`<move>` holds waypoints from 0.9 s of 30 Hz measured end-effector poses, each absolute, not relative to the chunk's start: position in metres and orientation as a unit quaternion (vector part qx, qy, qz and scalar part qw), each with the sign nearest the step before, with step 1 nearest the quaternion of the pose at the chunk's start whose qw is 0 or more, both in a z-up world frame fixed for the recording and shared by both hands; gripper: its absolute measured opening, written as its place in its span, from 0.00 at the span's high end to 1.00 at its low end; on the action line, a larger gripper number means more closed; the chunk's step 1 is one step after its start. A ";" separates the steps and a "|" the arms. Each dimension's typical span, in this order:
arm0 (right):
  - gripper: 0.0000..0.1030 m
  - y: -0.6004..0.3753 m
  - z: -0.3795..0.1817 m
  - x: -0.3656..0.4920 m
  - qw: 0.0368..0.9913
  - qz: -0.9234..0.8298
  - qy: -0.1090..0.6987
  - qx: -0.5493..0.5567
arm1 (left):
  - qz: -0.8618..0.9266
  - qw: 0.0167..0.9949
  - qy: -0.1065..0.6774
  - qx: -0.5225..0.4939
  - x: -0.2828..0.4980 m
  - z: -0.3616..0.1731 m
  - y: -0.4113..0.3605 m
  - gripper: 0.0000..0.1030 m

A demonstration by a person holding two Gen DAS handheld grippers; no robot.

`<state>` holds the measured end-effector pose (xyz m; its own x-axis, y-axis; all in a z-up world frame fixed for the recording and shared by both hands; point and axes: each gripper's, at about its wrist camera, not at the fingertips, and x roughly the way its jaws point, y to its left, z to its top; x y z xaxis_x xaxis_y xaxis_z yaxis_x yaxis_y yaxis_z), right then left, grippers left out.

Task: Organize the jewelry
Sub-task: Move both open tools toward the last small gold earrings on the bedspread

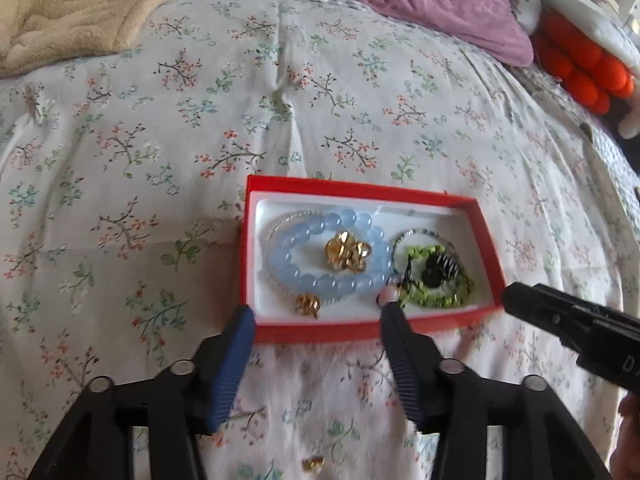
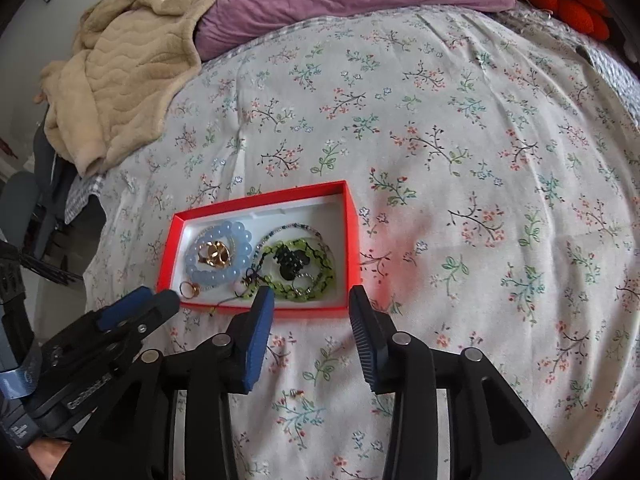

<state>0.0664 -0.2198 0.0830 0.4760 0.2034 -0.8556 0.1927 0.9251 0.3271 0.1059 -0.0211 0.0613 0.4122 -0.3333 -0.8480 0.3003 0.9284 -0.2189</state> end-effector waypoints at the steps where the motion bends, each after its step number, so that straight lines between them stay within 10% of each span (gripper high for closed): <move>1: 0.57 -0.220 0.084 0.063 0.837 0.002 0.513 0.191 | -0.187 0.840 0.509 -0.015 0.103 0.062 -0.018 0.40; 8: 0.47 -0.218 0.084 0.043 0.839 0.000 0.516 0.174 | -0.177 0.837 0.518 -0.003 0.080 0.056 -0.002 0.19; 27: 0.35 -0.205 0.050 -0.005 0.820 -0.016 0.561 0.111 | -0.171 0.810 0.561 0.006 0.040 0.012 0.030 0.18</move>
